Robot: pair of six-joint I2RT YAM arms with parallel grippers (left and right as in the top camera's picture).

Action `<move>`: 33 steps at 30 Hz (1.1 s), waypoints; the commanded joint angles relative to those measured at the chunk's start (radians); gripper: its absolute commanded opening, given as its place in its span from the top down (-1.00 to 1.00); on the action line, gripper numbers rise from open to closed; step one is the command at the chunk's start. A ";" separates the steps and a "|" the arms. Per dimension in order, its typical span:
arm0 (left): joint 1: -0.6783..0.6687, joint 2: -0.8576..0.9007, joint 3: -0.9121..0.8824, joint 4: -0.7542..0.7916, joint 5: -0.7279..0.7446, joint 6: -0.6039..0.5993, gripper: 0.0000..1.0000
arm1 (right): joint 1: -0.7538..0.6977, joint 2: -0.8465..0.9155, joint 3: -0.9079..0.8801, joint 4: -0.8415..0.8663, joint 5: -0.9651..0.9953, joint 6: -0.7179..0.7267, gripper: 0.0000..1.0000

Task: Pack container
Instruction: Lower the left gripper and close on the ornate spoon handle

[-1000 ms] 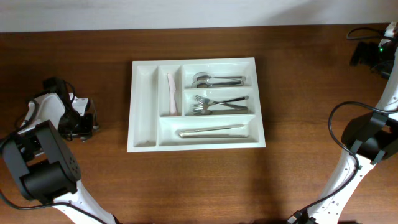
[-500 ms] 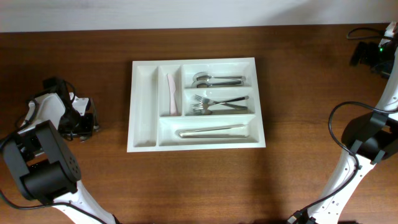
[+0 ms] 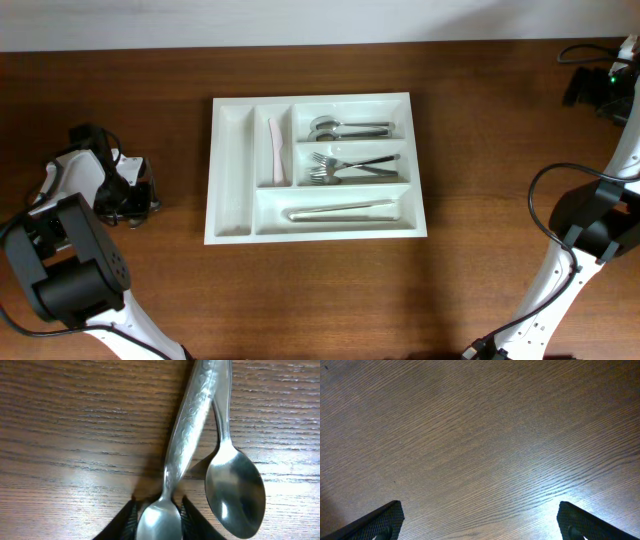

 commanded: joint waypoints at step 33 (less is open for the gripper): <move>-0.001 0.006 -0.002 0.006 0.007 -0.002 0.71 | -0.008 -0.039 -0.005 0.002 -0.001 0.002 -0.97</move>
